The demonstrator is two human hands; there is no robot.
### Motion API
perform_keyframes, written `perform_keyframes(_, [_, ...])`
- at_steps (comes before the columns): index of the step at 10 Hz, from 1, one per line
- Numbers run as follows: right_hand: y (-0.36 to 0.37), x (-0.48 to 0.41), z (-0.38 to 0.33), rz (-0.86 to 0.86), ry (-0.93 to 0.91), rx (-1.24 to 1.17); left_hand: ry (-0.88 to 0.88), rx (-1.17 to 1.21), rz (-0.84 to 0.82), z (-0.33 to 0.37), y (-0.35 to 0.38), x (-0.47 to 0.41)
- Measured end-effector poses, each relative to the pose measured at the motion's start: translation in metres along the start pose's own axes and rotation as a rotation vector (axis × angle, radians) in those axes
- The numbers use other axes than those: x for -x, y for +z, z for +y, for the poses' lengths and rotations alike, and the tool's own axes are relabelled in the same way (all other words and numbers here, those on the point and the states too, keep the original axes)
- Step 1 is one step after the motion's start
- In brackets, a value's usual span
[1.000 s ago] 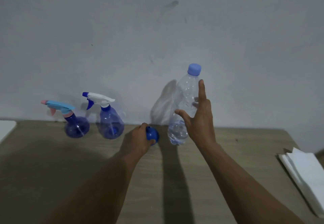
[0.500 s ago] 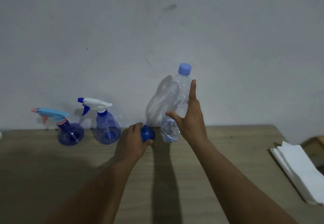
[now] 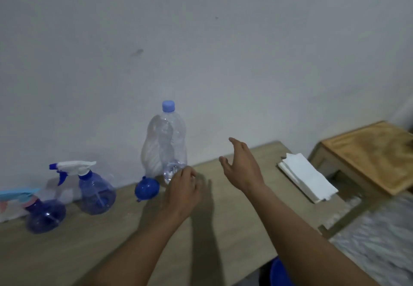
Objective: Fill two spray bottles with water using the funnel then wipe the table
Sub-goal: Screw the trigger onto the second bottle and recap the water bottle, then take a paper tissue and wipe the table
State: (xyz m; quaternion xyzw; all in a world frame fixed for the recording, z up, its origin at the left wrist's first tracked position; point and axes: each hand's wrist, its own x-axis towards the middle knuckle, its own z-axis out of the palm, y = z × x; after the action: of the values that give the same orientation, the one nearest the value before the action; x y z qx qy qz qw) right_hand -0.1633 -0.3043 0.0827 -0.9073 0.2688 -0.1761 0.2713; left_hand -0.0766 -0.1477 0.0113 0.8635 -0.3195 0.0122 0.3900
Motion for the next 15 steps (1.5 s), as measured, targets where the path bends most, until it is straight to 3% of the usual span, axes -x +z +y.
perform_keyframes(2, [-0.051,0.015,0.075,0.0,0.241,0.124,0.286,-0.086,-0.32,0.084,0.043,-0.055])
perform_keyframes(4, [-0.087,0.022,0.17,-0.041,0.43,0.207,0.437,-0.219,-0.484,0.147,0.121,-0.1])
perform_keyframes(7, [-0.087,0.002,0.291,-0.041,0.487,0.227,0.572,-0.36,-0.699,0.187,0.266,-0.135])
perform_keyframes(10, [-0.079,-0.014,0.322,-0.095,0.498,0.34,0.476,-0.395,-0.807,0.189,0.32,-0.153])
perform_keyframes(12, [-0.082,-0.017,0.324,-0.124,0.473,0.352,0.621,-0.423,-0.79,0.199,0.326,-0.161])
perform_keyframes(14, [-0.083,-0.019,0.327,-0.122,0.484,0.331,0.467,-0.349,-0.874,0.198,0.323,-0.165])
perform_keyframes(15, [-0.082,-0.019,0.326,-0.104,0.468,0.341,0.53,-0.421,-0.838,0.195,0.323,-0.165])
